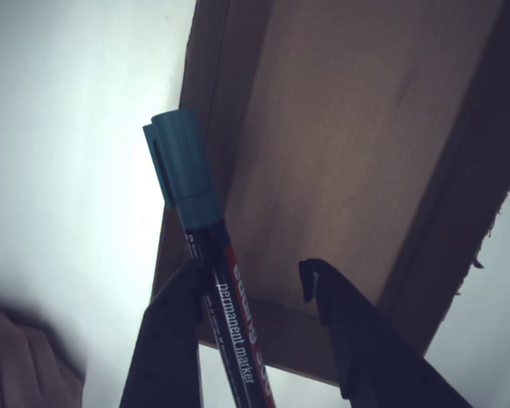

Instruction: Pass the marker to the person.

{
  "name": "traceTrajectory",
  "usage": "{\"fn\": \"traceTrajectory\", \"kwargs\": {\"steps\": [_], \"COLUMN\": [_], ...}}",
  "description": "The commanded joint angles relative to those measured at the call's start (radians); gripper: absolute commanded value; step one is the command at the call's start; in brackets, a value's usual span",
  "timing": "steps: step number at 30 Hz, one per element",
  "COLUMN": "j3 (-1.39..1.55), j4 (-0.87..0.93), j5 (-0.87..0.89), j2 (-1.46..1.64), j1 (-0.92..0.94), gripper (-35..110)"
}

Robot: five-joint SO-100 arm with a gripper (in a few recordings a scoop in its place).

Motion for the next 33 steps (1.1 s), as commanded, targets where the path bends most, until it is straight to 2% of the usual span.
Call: {"fn": "traceTrajectory", "kwargs": {"steps": [1, 13, 33], "j3": [-0.021, -0.054, -0.114], "j4": [-0.018, -0.006, -0.097], "j5": [-0.048, -0.17, -0.235], "j2": [0.006, -0.018, -0.1], "j1": [-0.014, -0.075, -0.103], "gripper": [22, 22, 23]}}
